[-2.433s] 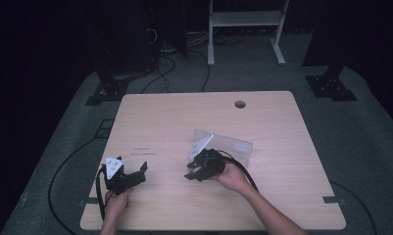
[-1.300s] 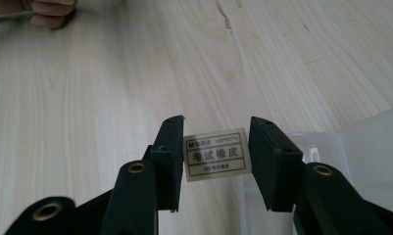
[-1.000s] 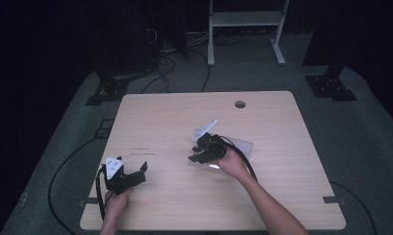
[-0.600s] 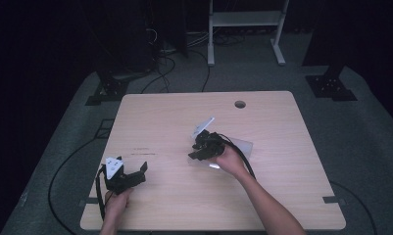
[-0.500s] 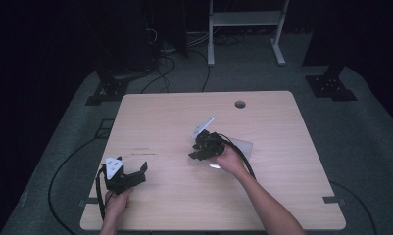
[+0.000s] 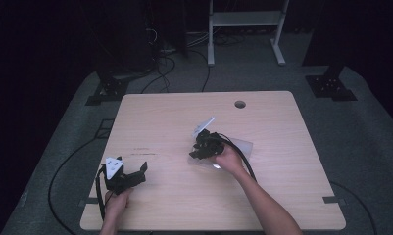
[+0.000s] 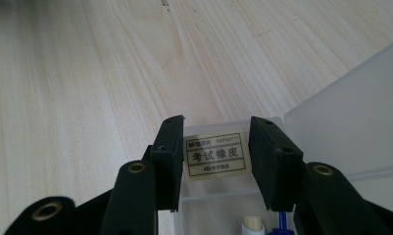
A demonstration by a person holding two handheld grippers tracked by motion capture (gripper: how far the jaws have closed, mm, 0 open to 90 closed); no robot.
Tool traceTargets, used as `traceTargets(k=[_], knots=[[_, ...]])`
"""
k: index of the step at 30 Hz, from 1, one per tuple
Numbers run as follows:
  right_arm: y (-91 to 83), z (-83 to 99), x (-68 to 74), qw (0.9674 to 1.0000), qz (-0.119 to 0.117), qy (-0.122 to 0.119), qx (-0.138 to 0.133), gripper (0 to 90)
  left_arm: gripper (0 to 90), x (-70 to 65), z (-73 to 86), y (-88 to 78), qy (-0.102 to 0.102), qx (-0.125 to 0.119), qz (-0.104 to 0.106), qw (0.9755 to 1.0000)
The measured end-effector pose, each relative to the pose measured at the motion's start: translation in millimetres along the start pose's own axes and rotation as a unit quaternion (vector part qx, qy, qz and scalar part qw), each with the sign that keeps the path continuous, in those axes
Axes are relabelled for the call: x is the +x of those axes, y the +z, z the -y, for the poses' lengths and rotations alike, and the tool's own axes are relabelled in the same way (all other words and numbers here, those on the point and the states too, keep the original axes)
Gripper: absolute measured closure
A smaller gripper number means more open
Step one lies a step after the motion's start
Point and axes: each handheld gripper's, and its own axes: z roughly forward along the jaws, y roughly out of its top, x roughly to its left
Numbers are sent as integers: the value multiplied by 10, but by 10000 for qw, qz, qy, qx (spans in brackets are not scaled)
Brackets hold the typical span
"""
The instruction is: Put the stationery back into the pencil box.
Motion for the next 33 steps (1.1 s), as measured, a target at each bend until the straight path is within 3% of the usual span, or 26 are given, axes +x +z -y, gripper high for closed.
traceTargets(k=[8, 33], knots=[[67, 36, -55, 9999, -78, 147, 36, 575, 0, 1, 0, 4, -7, 0, -12, 10000], [189, 93, -127, 9996, -49, 261, 103, 559, 0, -15, 4, -10, 37, -30, 13, 10000]])
